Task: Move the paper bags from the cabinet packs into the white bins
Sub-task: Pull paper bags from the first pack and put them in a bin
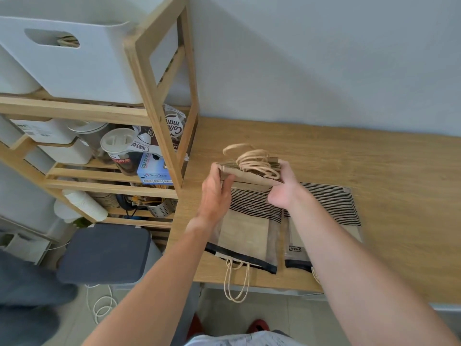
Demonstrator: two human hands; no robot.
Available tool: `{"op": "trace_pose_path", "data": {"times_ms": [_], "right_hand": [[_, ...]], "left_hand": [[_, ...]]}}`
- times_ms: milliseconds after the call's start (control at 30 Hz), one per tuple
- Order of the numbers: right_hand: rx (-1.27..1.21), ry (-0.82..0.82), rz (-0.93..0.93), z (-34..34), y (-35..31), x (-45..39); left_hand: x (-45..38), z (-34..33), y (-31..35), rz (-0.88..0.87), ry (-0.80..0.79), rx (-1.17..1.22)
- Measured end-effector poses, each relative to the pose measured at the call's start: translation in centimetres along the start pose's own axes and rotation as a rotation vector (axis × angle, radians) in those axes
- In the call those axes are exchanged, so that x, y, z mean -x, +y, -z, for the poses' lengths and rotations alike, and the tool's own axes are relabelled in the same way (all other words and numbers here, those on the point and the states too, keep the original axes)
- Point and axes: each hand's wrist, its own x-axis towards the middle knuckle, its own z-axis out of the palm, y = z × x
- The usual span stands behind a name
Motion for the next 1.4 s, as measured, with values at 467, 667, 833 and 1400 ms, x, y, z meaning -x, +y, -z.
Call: {"op": "trace_pose_path", "data": {"times_ms": [467, 667, 833, 1400], "right_hand": [[0.083, 0.146, 0.52, -0.8, 2.1, -0.9], [0.759, -0.066, 0.572, -0.4, -0.5, -1.2], [1.458, 0.042, 0.581, -1.0, -2.2, -0.9], [1.797, 0.06, 1.088, -19.9, -29.6, 11.7]], "left_hand": [[-2.5, 1.4, -0.2, 0.01, -0.051, -0.153], [-5.8, 2.1, 0.9, 0.027, -0.359, -0.548], [-6.8, 0.9, 1.3, 0.204, -0.429, -0.691], [-27.9, 15.5, 22.9, -0.287, 0.006, -0.541]]}}
